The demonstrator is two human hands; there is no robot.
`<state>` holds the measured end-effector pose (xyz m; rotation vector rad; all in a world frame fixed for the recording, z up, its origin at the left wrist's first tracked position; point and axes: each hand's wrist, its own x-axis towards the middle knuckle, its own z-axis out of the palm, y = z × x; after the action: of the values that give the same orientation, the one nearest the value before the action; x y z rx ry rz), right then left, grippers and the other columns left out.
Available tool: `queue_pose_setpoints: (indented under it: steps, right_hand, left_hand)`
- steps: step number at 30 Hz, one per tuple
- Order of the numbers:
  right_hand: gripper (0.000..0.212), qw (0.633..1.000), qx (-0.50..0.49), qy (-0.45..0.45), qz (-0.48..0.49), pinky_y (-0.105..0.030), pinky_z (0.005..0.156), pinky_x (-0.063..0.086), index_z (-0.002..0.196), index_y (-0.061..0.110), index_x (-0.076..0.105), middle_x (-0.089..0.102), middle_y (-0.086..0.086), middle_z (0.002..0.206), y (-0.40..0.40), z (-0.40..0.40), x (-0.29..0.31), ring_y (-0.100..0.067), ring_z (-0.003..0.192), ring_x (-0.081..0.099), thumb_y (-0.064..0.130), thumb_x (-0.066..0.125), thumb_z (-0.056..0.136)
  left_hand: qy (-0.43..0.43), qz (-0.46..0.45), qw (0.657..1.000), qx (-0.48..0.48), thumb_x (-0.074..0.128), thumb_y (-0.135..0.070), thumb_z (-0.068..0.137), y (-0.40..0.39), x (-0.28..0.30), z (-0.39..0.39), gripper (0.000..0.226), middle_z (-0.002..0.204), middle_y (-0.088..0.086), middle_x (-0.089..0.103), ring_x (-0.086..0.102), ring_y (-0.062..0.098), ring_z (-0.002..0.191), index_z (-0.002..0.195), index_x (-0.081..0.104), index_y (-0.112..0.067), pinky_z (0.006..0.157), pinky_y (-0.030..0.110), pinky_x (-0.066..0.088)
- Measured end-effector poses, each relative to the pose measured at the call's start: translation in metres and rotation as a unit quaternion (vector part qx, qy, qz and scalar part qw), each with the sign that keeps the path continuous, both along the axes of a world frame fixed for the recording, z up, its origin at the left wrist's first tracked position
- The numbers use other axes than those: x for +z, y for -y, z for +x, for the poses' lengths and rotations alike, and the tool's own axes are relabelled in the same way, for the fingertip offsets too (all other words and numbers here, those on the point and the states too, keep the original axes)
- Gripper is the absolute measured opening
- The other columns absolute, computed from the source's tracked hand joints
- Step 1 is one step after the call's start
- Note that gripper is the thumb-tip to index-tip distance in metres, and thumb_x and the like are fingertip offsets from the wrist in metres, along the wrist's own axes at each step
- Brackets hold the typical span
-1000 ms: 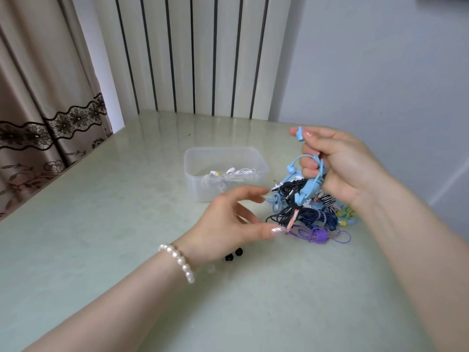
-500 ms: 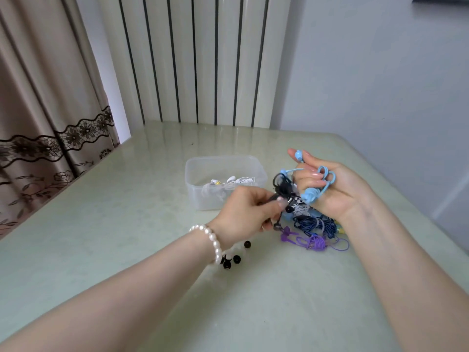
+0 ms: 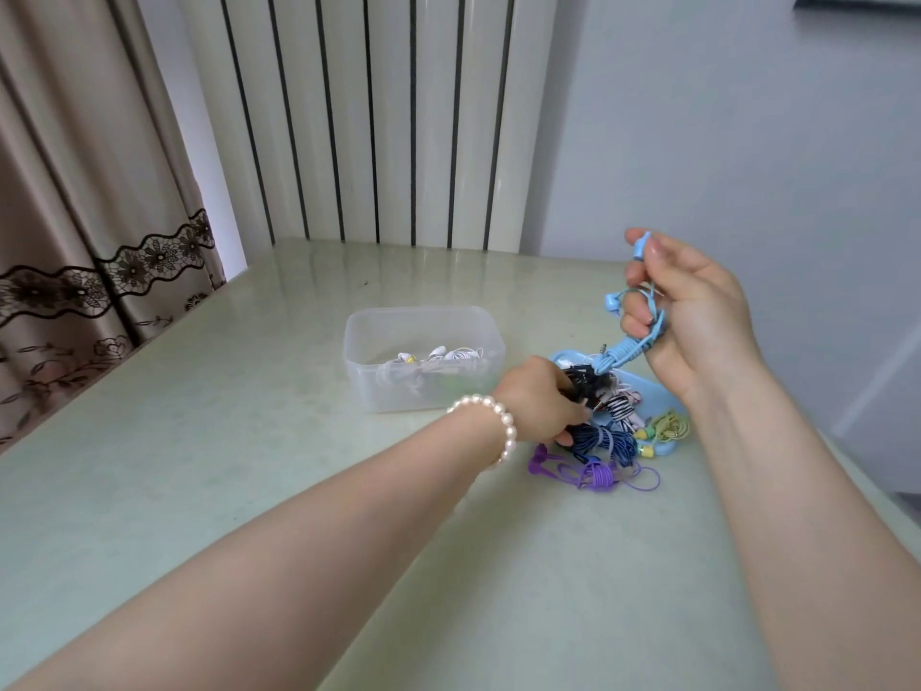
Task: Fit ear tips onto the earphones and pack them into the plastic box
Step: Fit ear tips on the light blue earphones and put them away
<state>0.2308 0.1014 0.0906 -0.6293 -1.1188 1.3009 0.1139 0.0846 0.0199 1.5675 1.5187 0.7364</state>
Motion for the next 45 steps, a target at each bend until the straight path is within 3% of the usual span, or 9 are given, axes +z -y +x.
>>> queue_pose_setpoints:
  steps: [3, 7, 14, 19, 26, 32, 36, 39, 45]
  right_hand:
    - [0.014, 0.993, 0.007, 0.118, 0.031, -0.015, 0.037, 0.026, 0.090, 0.011, 0.062, 0.052, -0.004, 0.064, 0.002, -0.003, -0.002, -0.007, 0.034, 0.035, 0.011, 0.049, 0.093]
    - [0.012, 0.956, 0.024, 0.288, 0.053, -0.007, 0.040, 0.033, 0.088, 0.014, 0.064, 0.063, -0.008, 0.080, 0.005, -0.014, -0.013, 0.004, 0.038, 0.047, 0.009, 0.053, 0.091]
    - [0.013, 0.898, 0.135, 0.418, 0.017, -0.011, 0.036, 0.031, 0.096, 0.005, 0.067, 0.064, -0.008, 0.075, 0.023, -0.032, -0.027, -0.001, 0.033, 0.041, 0.003, 0.056, 0.088]
    - [0.017, 0.837, 0.138, 0.529, 0.036, -0.015, 0.061, 0.042, 0.102, 0.016, 0.067, 0.063, 0.002, 0.076, 0.027, -0.048, -0.048, -0.009, 0.071, 0.056, 0.011, 0.056, 0.090]
    - [0.011, 0.853, 0.129, 0.506, 0.022, -0.029, 0.053, 0.038, 0.086, 0.010, 0.058, 0.069, -0.002, 0.070, 0.034, -0.052, -0.053, -0.022, 0.065, 0.048, 0.007, 0.067, 0.081]
    - [0.006, 0.869, 0.090, 0.486, 0.010, -0.006, 0.039, 0.033, 0.081, 0.001, 0.063, 0.067, -0.012, 0.070, 0.035, -0.048, -0.053, 0.003, 0.036, 0.049, 0.003, 0.069, 0.079]
    - [0.011, 0.862, 0.078, 0.500, 0.037, -0.024, 0.064, 0.049, 0.072, 0.010, 0.064, 0.069, -0.005, 0.067, 0.038, -0.045, -0.059, -0.015, 0.063, 0.066, 0.005, 0.072, 0.076]
    - [0.015, 0.890, 0.068, 0.450, 0.042, -0.015, 0.049, 0.043, 0.069, 0.012, 0.062, 0.068, -0.007, 0.068, 0.046, -0.043, -0.065, -0.013, 0.058, 0.062, 0.002, 0.072, 0.074]
    - [0.021, 0.921, 0.039, 0.382, 0.061, -0.024, 0.044, 0.036, 0.066, 0.022, 0.063, 0.061, 0.005, 0.055, 0.059, -0.038, -0.079, -0.020, 0.052, 0.043, 0.005, 0.073, 0.073]
  left_hand:
    - [0.016, -0.003, 1.000, 0.000, 0.061, -0.009, 0.086, 0.004, 0.002, -0.004, 0.053, 0.107, 0.007, 0.054, 0.061, 0.014, 0.050, 0.134, 0.040, -0.009, 0.055, 0.026, 0.055]
    - [0.017, 0.041, 0.999, 0.022, 0.061, -0.013, 0.087, 0.015, 0.020, -0.036, 0.046, 0.120, 0.005, 0.051, 0.060, 0.010, 0.049, 0.130, 0.045, -0.013, 0.043, 0.015, 0.046]
    - [-0.026, 0.073, 0.995, 0.065, 0.066, -0.007, 0.082, 0.054, 0.021, -0.119, 0.008, 0.075, -0.001, 0.064, 0.061, 0.002, 0.053, 0.086, 0.067, -0.013, 0.053, 0.014, 0.047]
    - [-0.041, 0.070, 0.994, 0.075, 0.068, -0.002, 0.079, 0.069, 0.002, -0.141, 0.016, 0.061, -0.004, 0.061, 0.054, -0.003, 0.049, 0.077, 0.069, -0.018, 0.051, 0.011, 0.043]
    - [0.055, 0.116, 0.989, 0.073, 0.071, 0.000, 0.075, 0.072, -0.005, -0.125, 0.017, 0.063, -0.005, 0.064, 0.053, 0.004, 0.055, 0.072, 0.069, -0.017, 0.056, 0.013, 0.044]
    - [-0.119, 0.178, 0.975, -0.062, 0.072, -0.016, 0.077, 0.086, -0.019, -0.099, 0.005, 0.078, -0.010, 0.058, 0.053, 0.005, 0.072, 0.079, 0.075, -0.020, 0.069, 0.013, 0.041]
    - [-0.222, 0.210, 0.947, -0.102, 0.069, -0.018, 0.079, 0.086, -0.024, -0.098, 0.018, 0.091, -0.007, 0.049, 0.044, 0.006, 0.084, 0.096, 0.074, -0.021, 0.075, 0.005, 0.029]
    - [-0.242, 0.209, 0.941, -0.108, 0.072, -0.021, 0.077, 0.085, -0.027, -0.101, 0.021, 0.092, -0.008, 0.044, 0.043, 0.009, 0.089, 0.098, 0.073, -0.023, 0.073, 0.003, 0.026]
    - [-0.238, 0.251, 0.928, -0.136, 0.070, -0.017, 0.076, 0.088, -0.034, -0.099, 0.012, 0.093, -0.010, 0.046, 0.040, 0.006, 0.085, 0.083, 0.076, -0.025, 0.076, 0.001, 0.027]
